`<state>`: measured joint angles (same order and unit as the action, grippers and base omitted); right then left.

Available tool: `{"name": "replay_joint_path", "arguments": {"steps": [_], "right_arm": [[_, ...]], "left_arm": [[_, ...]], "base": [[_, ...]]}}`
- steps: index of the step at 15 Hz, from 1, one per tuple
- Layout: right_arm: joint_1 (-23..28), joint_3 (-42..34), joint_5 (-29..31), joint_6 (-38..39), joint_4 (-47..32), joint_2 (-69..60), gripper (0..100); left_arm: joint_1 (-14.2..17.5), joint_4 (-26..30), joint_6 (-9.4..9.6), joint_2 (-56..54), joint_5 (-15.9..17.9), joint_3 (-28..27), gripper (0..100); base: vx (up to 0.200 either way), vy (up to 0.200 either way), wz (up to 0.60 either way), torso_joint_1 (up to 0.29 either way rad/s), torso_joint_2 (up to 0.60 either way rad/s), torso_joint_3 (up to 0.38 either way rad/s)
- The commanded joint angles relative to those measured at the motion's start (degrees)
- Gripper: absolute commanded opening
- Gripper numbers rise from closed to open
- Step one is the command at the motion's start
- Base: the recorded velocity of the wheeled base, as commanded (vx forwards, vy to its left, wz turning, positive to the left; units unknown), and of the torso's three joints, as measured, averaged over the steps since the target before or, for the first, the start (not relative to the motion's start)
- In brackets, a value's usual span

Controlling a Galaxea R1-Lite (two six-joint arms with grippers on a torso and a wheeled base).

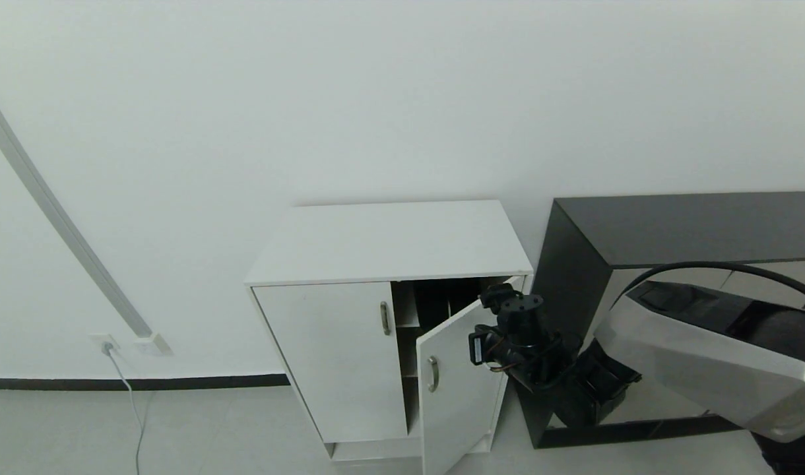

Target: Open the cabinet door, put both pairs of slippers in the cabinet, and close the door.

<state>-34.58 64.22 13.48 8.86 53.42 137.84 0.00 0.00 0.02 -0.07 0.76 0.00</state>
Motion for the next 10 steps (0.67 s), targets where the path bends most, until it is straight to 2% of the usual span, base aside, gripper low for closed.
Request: {"name": "replay_joint_path", "arguments": {"steps": [1, 8, 10], "right_arm": [[0.75, 2.4, -0.12, 0.01, 0.11, 1.99, 0], [1.71, 11.01, -1.18, 0.01, -0.25, 7.18, 0], [2.77, 14.97, -1.35, 0.01, -2.53, 8.59, 0]], "left_arm": [[0.0, 0.0, 0.06, 0.07, 0.04, 0.0, 0], [0.0, 0.0, 0.06, 0.07, 0.04, 0.0, 0], [0.0, 0.0, 0.15, 0.07, -0.05, 0.0, 0]], "base": [[0.0, 0.0, 0.0, 0.0, 0.0, 0.0], [0.0, 0.0, 0.0, 0.0, 0.0, 0.0], [0.0, 0.0, 0.0, 0.0, 0.0, 0.0]]}}
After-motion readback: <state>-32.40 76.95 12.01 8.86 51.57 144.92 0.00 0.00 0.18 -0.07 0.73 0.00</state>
